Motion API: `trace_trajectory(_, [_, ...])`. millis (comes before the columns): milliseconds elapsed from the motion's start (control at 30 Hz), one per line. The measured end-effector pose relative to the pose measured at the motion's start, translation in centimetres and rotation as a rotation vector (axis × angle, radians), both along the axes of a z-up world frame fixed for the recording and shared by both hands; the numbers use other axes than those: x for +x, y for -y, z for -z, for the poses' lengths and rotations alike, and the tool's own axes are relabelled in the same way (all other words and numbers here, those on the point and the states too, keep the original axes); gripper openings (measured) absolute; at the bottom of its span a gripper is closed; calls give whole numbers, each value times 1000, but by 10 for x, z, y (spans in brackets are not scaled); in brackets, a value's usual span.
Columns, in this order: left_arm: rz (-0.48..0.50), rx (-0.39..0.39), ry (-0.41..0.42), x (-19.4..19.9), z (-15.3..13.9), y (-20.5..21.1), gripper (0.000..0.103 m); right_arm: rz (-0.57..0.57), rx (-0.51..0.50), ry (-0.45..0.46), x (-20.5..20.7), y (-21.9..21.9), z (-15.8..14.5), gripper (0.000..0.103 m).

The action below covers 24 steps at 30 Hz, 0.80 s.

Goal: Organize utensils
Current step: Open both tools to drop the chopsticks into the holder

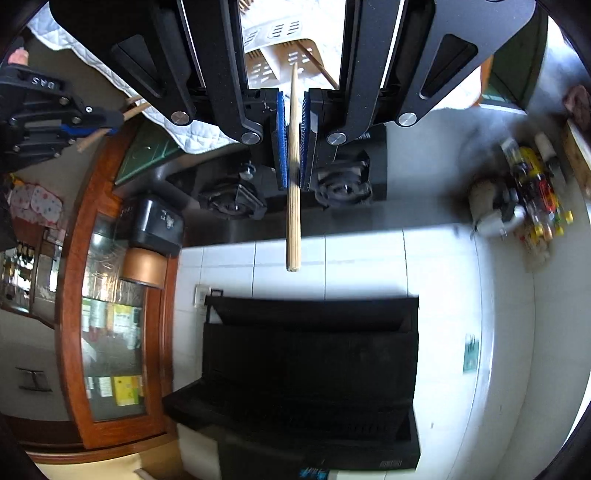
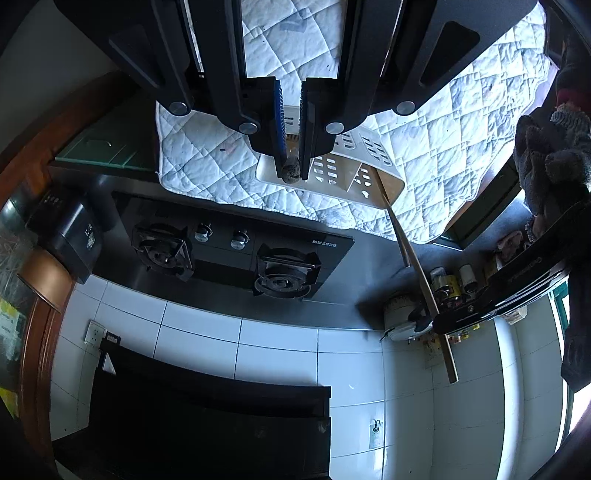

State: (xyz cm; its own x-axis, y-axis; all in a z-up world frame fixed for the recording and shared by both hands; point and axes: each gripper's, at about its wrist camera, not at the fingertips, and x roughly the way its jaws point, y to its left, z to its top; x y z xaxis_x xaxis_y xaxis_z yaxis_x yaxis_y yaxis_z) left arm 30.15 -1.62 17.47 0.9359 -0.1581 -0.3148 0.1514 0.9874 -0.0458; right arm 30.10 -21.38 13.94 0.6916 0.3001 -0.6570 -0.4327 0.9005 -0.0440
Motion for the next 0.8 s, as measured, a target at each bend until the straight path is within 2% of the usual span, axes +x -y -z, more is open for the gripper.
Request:
trace_trajectory(167, [9,-15,-91,24,33,-8,5,4,-16,-33,11,-5,17,7])
trace_trajectory(400, [32,-35,-178,35,66,-13,6,6,-11,-56,16,-9,33,7])
trace_trajectory(667, [44,12,-161,23,67,-3,8,17,3,-18,9,-3,28,12])
trace_trajectory(700, [40,18,-156,19,65,-2,10,20,10,-4,5,-2,25,15])
trace_trajectory(733, [32,24,-150,16,61,0,16,21,19,9,0,1,22,22])
trace_trajectory(767, [34,27,-140,9,58,0,29,22,25,20,-5,3,19,25])
trace_trajectory(800, [32,29,-132,3,55,1,36,24,32,34,-11,6,15,25])
